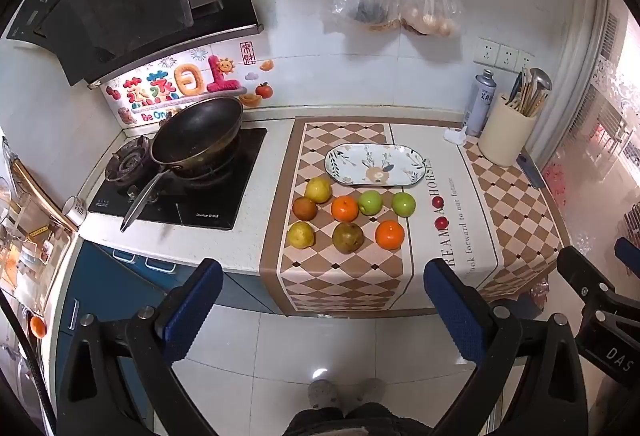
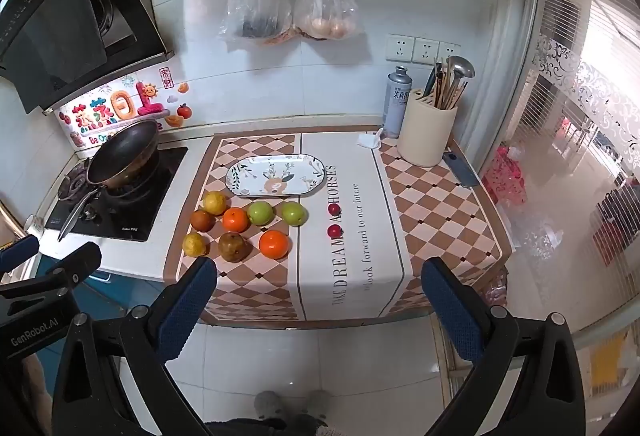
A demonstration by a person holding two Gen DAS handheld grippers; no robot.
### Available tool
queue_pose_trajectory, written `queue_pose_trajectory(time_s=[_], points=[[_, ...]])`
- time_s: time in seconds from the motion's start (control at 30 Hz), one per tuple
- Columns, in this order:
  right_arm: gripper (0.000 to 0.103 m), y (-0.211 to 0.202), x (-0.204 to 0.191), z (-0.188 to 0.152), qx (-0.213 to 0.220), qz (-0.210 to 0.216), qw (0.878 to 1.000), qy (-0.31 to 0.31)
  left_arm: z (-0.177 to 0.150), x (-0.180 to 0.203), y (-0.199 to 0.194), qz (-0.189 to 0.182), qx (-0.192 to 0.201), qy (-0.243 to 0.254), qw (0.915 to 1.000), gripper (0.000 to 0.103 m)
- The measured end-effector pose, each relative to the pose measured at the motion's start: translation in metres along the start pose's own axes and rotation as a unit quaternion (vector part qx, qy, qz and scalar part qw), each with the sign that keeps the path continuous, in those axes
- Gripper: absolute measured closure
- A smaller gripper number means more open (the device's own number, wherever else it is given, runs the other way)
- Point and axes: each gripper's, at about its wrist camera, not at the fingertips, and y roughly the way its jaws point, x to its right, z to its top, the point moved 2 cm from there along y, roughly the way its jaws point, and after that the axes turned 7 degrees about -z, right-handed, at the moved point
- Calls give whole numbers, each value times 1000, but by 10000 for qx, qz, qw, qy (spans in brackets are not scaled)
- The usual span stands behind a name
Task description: Organize fruits
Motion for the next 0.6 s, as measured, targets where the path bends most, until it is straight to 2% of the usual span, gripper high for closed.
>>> queue_pose_trajectory(time_s=[0.6], points=[[0,-6,-5,1,62,73,9999,35,9,-1,-7,-51,46,-58,10000,0]])
